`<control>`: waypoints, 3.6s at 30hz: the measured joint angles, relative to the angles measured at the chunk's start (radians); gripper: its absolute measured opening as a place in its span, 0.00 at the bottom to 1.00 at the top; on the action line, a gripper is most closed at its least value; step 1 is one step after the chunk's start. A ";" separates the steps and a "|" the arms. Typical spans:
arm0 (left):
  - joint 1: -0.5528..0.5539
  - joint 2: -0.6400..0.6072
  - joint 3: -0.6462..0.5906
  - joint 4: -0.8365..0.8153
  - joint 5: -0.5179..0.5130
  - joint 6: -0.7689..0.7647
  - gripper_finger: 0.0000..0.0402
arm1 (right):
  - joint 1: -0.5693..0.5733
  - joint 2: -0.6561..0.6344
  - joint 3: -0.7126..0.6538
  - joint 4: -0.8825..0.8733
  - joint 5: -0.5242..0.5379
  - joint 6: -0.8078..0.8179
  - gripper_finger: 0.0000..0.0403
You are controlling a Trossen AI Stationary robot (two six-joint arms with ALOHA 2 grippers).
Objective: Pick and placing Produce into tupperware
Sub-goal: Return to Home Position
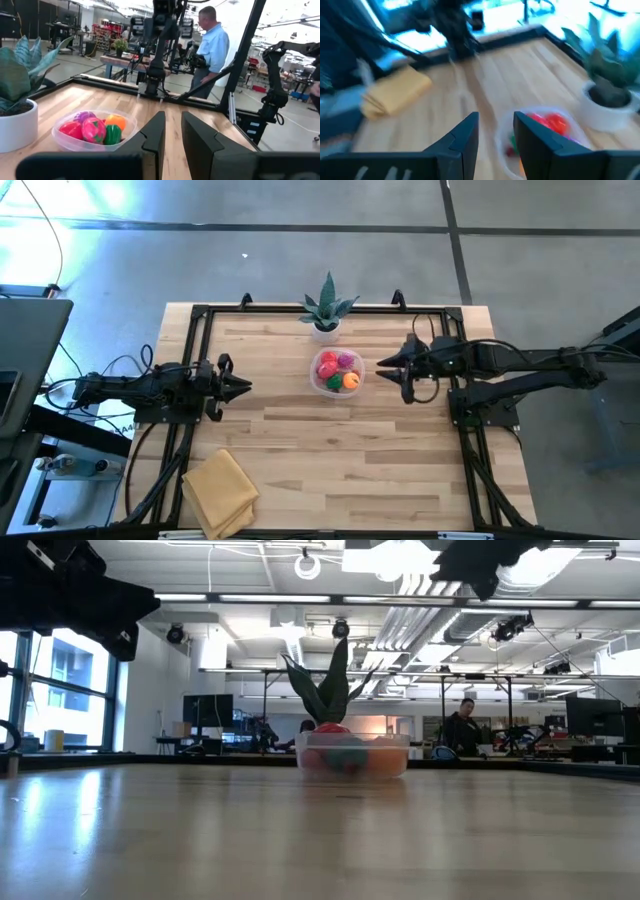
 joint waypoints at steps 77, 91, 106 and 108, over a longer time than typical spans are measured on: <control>0.000 0.000 0.000 0.002 0.000 0.000 0.13 | -0.257 -0.852 -0.725 0.330 -0.093 0.039 0.18; 0.000 0.000 0.000 0.001 0.001 0.000 0.13 | -0.258 -0.845 -0.724 0.154 -0.093 -0.188 0.18; 0.000 0.000 0.001 0.001 0.001 0.000 0.13 | -0.258 -0.845 -0.724 0.153 -0.094 -0.189 0.18; 0.000 0.000 0.001 0.001 0.000 0.000 0.13 | -0.257 -0.845 -0.724 0.153 -0.094 -0.189 0.18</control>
